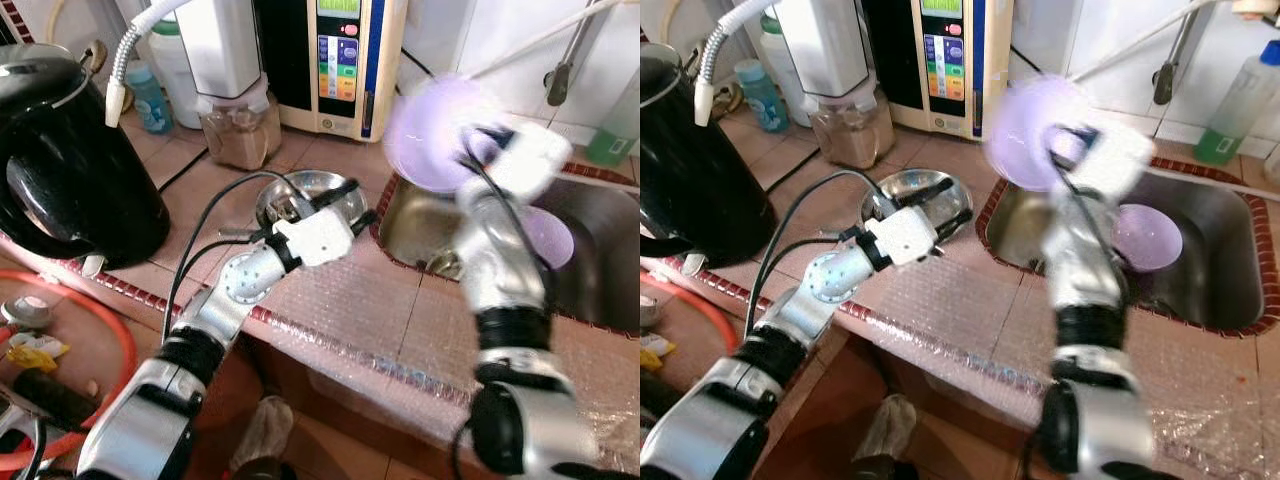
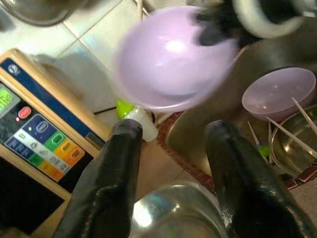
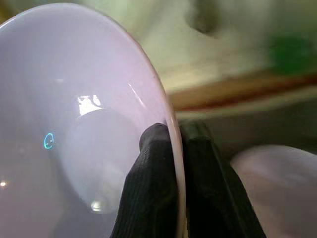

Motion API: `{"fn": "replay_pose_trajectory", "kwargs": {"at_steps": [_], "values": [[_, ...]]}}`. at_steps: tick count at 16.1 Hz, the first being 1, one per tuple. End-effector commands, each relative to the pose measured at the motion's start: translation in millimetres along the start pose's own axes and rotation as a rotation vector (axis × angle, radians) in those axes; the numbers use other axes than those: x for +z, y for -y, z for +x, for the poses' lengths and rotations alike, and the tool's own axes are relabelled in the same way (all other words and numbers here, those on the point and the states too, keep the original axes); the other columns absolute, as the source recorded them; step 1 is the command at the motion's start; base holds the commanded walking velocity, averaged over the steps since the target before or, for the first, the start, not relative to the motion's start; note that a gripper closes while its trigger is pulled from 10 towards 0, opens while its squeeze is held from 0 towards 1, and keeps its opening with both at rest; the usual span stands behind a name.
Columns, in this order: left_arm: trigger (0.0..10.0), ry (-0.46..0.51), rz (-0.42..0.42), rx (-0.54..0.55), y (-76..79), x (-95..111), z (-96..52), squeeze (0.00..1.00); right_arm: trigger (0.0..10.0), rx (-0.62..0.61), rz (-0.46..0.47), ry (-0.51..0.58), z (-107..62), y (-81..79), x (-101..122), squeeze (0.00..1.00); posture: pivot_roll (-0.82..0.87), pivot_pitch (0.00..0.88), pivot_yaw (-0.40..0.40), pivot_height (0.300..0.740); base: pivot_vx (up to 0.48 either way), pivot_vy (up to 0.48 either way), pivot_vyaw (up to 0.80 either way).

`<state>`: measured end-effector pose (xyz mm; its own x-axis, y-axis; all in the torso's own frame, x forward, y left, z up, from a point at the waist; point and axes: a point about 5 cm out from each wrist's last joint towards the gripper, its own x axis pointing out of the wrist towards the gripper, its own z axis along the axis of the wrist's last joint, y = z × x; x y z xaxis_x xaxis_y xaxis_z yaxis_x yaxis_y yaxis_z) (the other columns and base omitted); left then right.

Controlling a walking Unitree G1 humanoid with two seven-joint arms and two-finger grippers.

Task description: Kitchen organization

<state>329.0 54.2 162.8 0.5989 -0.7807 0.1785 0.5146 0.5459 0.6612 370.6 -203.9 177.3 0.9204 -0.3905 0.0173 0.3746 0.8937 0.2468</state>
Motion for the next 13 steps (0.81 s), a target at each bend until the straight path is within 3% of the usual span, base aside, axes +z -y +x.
{"fn": "replay_pose_trajectory", "kwargs": {"at_steps": [1, 3, 5, 6, 7, 8, 13], "values": [[10.0, 0.011, -0.023, 0.036, -7.0, 4, -0.2, 1.0, 0.0, -0.046, -0.054, -0.016, 0.3, 13.0, -11, 0.0, -0.03, 0.0, 0.076, 0.74, 0.0, 0.0, 0.0], [10.0, -0.012, -0.076, 0.065, -8.5, 3, -2.4, 1.0, 0.0, -0.124, -0.168, -0.063, 3.2, 42.9, -27, 0.0, -0.02, 0.0, 0.068, 0.74, 0.0, 0.0, 0.0], [10.0, -0.046, -0.177, 0.119, -12.2, 0, -4.7, 1.0, 0.0, -0.23, -0.185, -0.138, 5.2, 67.6, -38, 0.0, -0.02, 0.0, 0.061, 0.74, 0.0, 0.0, 0.0], [10.0, -0.059, -0.202, 0.12, -12.7, -1, -5.4, 1.0, 1.4, -0.241, -0.193, -0.147, 5.9, 71.4, -39, 0.0, -0.02, 0.0, 0.059, 0.74, 0.0, 0.0, 0.0], [10.0, -0.084, -0.236, 0.102, -11.6, -3, -6.4, 1.0, 4.9, -0.268, -0.189, -0.173, 5.8, 76.3, -44, 0.88, -0.02, 0.0, 0.056, 0.74, 0.0, 0.0, 0.0], [10.0, -0.101, -0.248, 0.082, -9.9, -4, -7.1, 1.0, 10.0, -0.273, -0.185, -0.187, 5.5, 77.6, -47, 1.0, -0.02, 0.0, 0.053, 0.74, 0.0, 0.0, 0.0], [10.0, -0.228, -0.305, -0.055, 0.2, -14, -18.3, 1.0, 10.0, -0.27, -0.162, -0.253, 0.7, 78.2, -63, 1.0, -0.01, 0.0, 0.05, 0.74, 0.0, 0.0, 0.0]]}}
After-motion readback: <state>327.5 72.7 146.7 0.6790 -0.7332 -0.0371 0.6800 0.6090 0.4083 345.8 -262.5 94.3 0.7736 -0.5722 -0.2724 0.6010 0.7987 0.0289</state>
